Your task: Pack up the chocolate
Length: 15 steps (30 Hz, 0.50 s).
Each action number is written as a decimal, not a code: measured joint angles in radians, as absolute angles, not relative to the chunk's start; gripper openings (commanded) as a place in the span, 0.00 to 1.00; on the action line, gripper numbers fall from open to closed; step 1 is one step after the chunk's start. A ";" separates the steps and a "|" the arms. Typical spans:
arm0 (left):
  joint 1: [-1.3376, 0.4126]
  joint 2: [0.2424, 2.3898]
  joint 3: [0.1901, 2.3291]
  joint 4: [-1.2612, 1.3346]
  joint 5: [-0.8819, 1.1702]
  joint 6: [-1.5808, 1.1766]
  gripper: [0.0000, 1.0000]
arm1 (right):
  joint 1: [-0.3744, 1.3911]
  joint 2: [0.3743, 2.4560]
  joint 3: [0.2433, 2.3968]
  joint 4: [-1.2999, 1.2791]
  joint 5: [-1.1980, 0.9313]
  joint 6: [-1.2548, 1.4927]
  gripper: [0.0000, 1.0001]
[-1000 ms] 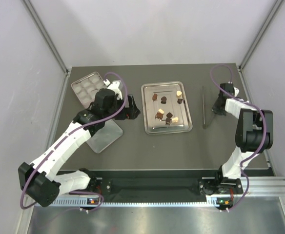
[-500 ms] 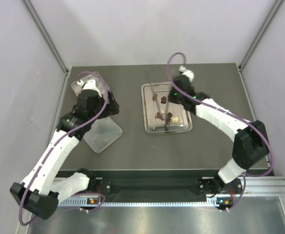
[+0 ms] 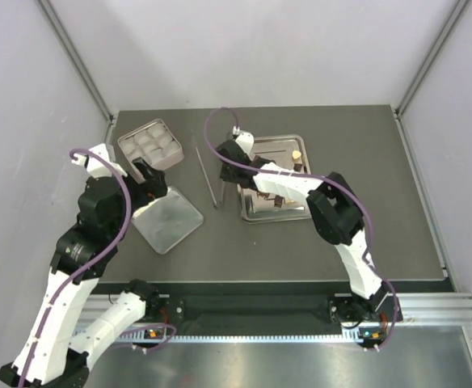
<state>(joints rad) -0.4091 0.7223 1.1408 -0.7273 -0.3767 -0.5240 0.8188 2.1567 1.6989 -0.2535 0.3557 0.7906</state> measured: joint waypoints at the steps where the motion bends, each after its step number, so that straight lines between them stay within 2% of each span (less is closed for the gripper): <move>1: -0.409 0.714 1.141 -0.727 -0.382 -0.523 0.97 | 0.822 2.175 1.708 -0.256 0.362 0.798 0.00; 10: -0.409 0.707 1.123 -0.727 -0.401 -0.513 0.96 | 0.826 2.285 1.845 -0.276 0.398 0.848 0.01; 12: -0.409 0.710 1.116 -0.727 -0.397 -0.503 0.96 | 0.826 2.295 1.849 -0.279 0.400 0.855 0.10; 15: -0.409 0.716 1.102 -0.725 -0.385 -0.492 0.96 | 0.826 2.318 1.855 -0.285 0.400 0.860 0.12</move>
